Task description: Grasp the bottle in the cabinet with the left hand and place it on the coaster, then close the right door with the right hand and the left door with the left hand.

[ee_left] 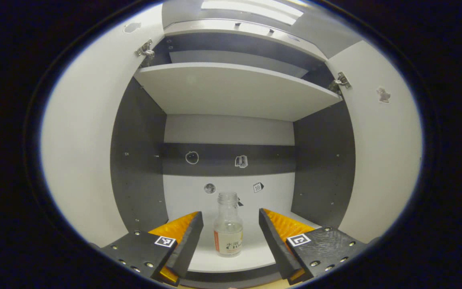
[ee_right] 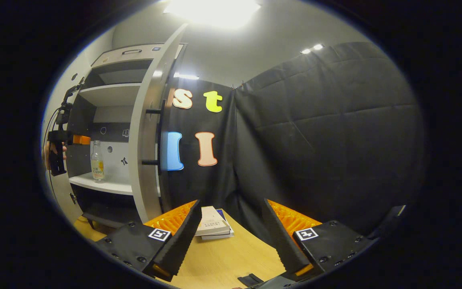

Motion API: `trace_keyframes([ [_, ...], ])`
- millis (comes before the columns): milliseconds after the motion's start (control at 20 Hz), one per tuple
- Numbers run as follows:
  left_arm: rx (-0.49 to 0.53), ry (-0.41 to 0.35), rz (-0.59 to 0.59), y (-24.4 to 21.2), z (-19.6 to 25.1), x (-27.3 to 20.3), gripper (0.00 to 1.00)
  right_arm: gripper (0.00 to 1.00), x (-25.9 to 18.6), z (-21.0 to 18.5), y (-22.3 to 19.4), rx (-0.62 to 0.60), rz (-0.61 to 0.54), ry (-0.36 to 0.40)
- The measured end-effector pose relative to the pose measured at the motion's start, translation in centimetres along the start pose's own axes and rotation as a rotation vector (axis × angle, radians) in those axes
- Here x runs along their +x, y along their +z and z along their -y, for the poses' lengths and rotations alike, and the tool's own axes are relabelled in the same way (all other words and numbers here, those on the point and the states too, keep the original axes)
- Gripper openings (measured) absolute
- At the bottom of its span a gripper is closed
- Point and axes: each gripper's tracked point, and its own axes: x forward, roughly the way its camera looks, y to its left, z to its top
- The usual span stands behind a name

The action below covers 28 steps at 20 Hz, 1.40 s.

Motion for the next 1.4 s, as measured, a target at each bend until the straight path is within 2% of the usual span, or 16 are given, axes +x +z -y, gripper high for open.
trace_keyframes([
  [450,0.008,0.001,-0.042,-2.0,-1.3,6.8,0.86,0.93,0.9,0.4,-0.8,0.008,-0.022,-0.09],
  [700,0.082,0.02,-0.093,-3.8,-1.7,9.2,0.84,0.93,0.7,0.5,-0.9,-0.009,-0.024,-0.101],
  [750,0.078,0.023,-0.097,-4.1,-1.6,9.6,0.75,0.96,0.6,0.4,-0.9,-0.01,-0.024,-0.098],
  [850,0.074,0.033,-0.097,-4.3,-1.6,9.7,0.57,0.93,0.6,0.4,-0.9,-0.01,-0.024,-0.091],
  [900,0.066,0.035,-0.089,-4.0,-1.6,9.6,0.48,0.96,0.5,0.5,-0.8,-0.008,-0.024,-0.088],
  [950,0.054,0.032,-0.086,-3.8,-1.4,9.1,0.46,0.93,0.4,0.5,-0.8,-0.006,-0.024,-0.086],
  [1000,0.04,0.024,-0.079,-3.4,-1.1,8.5,0.46,0.96,0.3,0.6,-0.7,-0.002,-0.023,-0.082],
  [1050,0.031,0.018,-0.071,-2.9,-1.0,8.2,0.46,0.93,0.3,0.6,-0.6,0.0,-0.02,-0.078],
  [1150,0.032,0.02,-0.051,-1.8,-1.2,6.8,0.46,0.93,-0.3,0.9,-0.5,0.002,-0.017,-0.065],
  [1200,0.033,0.021,-0.044,-1.2,-1.1,6.0,0.46,0.96,-0.7,1.1,-0.6,0.0,-0.017,-0.056],
  [1400,0.02,0.022,-0.025,0.1,-0.6,2.3,0.46,0.96,-1.3,1.3,-0.5,0.001,-0.02,-0.016],
])
